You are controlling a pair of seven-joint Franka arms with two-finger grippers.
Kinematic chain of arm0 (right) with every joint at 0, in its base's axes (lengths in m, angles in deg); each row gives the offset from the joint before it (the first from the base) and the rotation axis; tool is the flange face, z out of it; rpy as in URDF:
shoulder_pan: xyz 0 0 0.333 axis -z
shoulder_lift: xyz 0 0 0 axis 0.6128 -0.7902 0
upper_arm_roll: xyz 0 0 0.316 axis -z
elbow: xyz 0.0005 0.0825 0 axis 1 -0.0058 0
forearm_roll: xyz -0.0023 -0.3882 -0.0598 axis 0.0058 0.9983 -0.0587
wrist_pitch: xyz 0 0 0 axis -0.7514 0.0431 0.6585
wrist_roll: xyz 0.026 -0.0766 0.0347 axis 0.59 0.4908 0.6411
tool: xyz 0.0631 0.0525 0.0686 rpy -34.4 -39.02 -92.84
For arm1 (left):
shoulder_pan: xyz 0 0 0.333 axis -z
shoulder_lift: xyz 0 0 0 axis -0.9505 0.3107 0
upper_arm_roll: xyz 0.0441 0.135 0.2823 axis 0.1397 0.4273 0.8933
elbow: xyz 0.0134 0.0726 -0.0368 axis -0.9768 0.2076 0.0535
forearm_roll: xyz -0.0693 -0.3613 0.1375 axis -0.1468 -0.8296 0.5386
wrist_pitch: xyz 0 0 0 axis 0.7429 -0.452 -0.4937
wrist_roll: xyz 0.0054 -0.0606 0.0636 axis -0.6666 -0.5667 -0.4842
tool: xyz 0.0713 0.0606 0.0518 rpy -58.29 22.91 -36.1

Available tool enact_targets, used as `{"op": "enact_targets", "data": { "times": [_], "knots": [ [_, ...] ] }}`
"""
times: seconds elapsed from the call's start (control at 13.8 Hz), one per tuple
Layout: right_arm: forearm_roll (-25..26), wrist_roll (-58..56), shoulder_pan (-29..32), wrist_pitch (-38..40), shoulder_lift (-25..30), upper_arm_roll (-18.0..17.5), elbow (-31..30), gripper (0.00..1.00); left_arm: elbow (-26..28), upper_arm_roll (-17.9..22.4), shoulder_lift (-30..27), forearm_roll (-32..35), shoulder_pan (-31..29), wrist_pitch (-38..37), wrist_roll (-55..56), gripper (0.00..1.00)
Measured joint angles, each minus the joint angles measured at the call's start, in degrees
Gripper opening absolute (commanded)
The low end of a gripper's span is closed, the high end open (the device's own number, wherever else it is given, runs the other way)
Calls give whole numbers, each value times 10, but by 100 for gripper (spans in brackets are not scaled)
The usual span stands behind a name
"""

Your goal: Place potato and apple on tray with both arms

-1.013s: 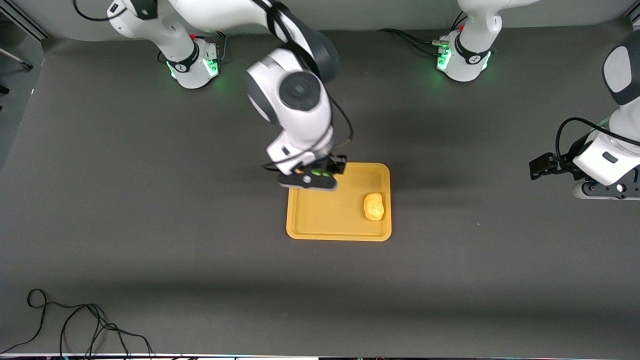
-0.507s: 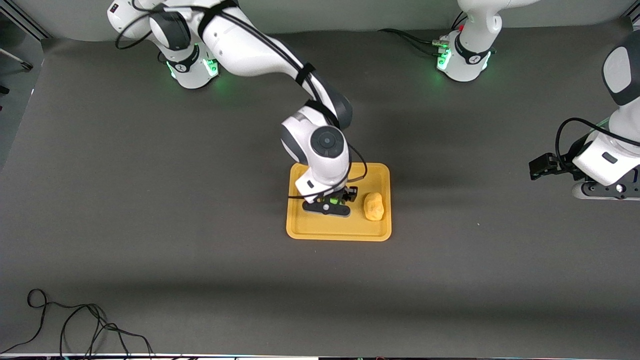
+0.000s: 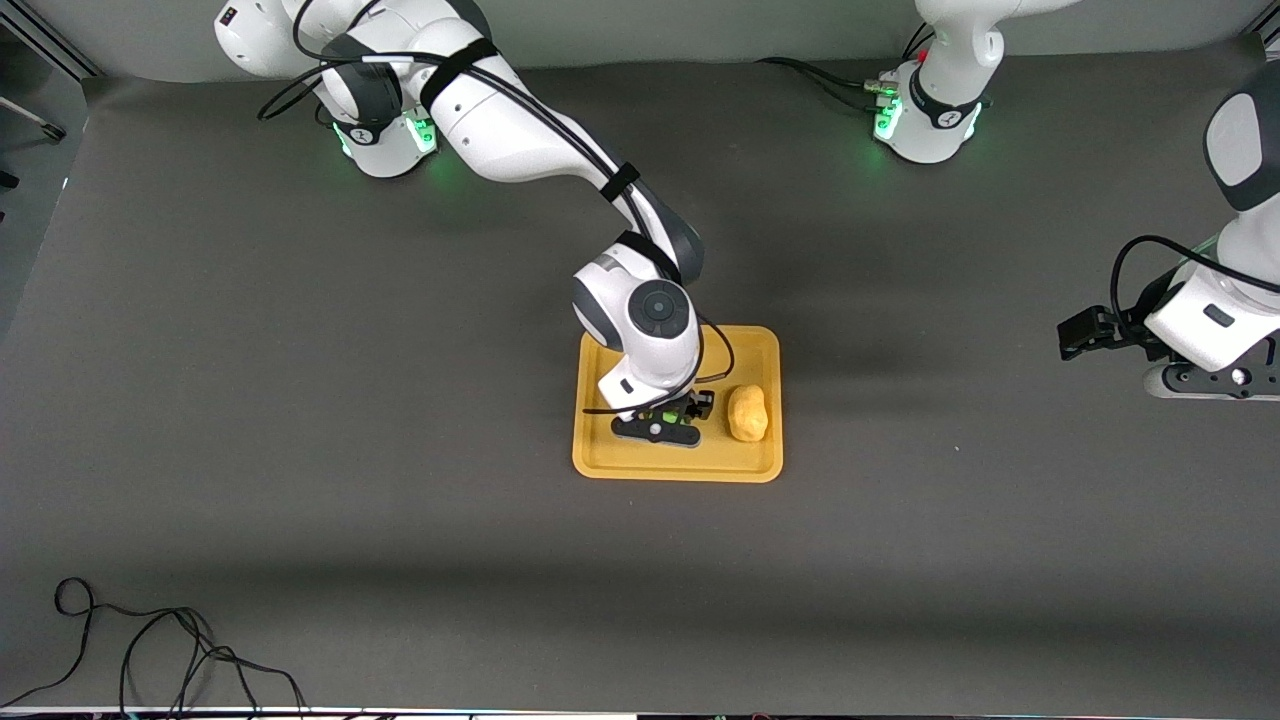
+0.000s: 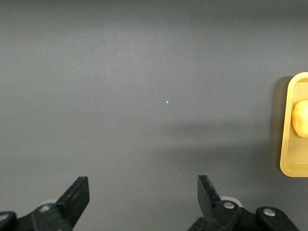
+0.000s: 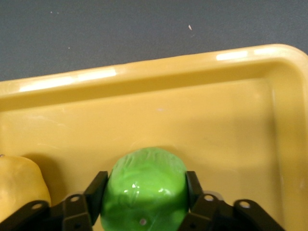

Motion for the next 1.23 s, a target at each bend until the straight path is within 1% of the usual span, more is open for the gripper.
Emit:
{"op": "enact_targets", "data": {
  "times": [0.22,0.29,0.36,0.43,0.58,0.87,1.01,1.16,1.23],
  "knots": [
    [0,12,2,-1,1,2,9,100,0,0,0,0,0,0,0,100],
    [0,15,2,5,8,3,18,100,0,0,1,0,0,0,0,100],
    [0,17,1,29,22,4,26,100,0,0,1,0,0,0,0,100],
    [0,19,2,67,45,7,35,100,1,0,2,0,0,0,0,100],
    [0,21,5,148,110,14,44,100,1,0,2,0,0,0,0,100],
    [1,7,40,303,247,22,37,100,2,-2,3,0,0,0,0,100],
    [1,-51,54,356,301,46,6,100,2,-2,5,0,0,2,0,100],
    [3,-121,77,366,355,71,-52,100,2,-2,6,0,0,2,0,100],
    [11,-155,99,366,383,74,-85,100,2,-2,7,0,0,2,0,100]
  ]
}}
